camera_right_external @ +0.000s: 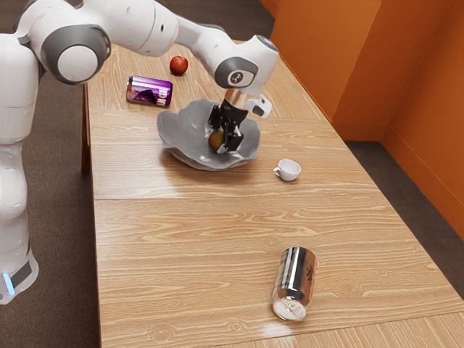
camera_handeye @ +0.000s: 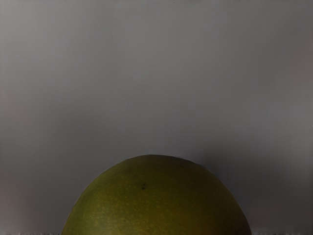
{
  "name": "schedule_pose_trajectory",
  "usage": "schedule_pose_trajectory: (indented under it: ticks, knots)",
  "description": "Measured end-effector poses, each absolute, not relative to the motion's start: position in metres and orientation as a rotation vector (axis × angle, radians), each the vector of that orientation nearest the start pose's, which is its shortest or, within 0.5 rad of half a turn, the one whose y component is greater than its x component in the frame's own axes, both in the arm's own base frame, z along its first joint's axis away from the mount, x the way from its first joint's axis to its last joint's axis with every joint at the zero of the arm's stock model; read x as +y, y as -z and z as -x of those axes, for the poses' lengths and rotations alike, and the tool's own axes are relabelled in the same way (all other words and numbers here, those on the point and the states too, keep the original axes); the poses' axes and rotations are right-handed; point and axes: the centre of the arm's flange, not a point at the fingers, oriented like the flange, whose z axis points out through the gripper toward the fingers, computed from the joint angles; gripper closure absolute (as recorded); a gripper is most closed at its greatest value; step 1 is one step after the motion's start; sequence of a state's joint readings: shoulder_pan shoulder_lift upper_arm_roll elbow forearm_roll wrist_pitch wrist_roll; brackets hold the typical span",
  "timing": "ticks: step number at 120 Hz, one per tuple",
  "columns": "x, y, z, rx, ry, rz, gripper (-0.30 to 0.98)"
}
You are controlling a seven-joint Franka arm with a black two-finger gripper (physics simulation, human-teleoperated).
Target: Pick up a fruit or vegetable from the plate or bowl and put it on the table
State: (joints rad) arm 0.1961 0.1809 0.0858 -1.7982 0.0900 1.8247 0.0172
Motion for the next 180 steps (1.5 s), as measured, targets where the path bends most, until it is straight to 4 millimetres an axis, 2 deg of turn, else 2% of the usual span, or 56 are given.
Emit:
schedule_pose_trajectory:
  ticks: [14, 24, 32, 40, 51, 69, 89, 99, 108, 115, 122, 142, 149, 156, 163, 168, 172, 176, 180]
  knots:
    - [0.170, -0.446, -0.568, -0.358, -0.223, 3.032, 0.40]
    - [0.161, -0.468, -0.565, -0.336, -0.170, 3.032, 0.41]
    - [0.144, -0.492, -0.562, -0.297, -0.118, 3.035, 0.41]
    - [0.118, -0.513, -0.560, -0.232, -0.080, 3.041, 0.44]
    - [0.074, -0.523, -0.560, -0.116, -0.078, 3.046, 0.46]
    - [-0.005, -0.523, -0.561, 0.084, -0.101, 3.042, 0.47]
    - [-0.090, -0.518, -0.553, 0.292, -0.124, 3.020, 0.47]
    - [-0.122, -0.517, -0.547, 0.369, -0.129, 3.008, 0.45]
    - [-0.141, -0.514, -0.543, 0.405, -0.135, 3.002, 0.31]
    - [-0.144, -0.509, -0.544, 0.402, -0.146, 3.001, 0.21]
    - [-0.132, -0.507, -0.548, 0.360, -0.151, 3.007, 0.14]
    - [-0.051, -0.507, -0.563, 0.124, -0.157, 3.033, 0.04]
    - [-0.030, -0.507, -0.564, 0.064, -0.164, 3.036, 0.03]
    - [-0.022, -0.507, -0.563, 0.041, -0.177, 3.037, 0.02]
    - [-0.029, -0.511, -0.562, 0.079, -0.174, 3.041, 0.01]
    - [-0.039, -0.526, -0.563, 0.154, -0.134, 3.045, 0.01]
    - [-0.049, -0.547, -0.565, 0.234, -0.080, 3.046, 0.01]
    - [-0.059, -0.582, -0.568, 0.326, 0.000, 3.045, 0.00]
    - [-0.067, -0.633, -0.567, 0.420, 0.113, 3.034, 0.00]
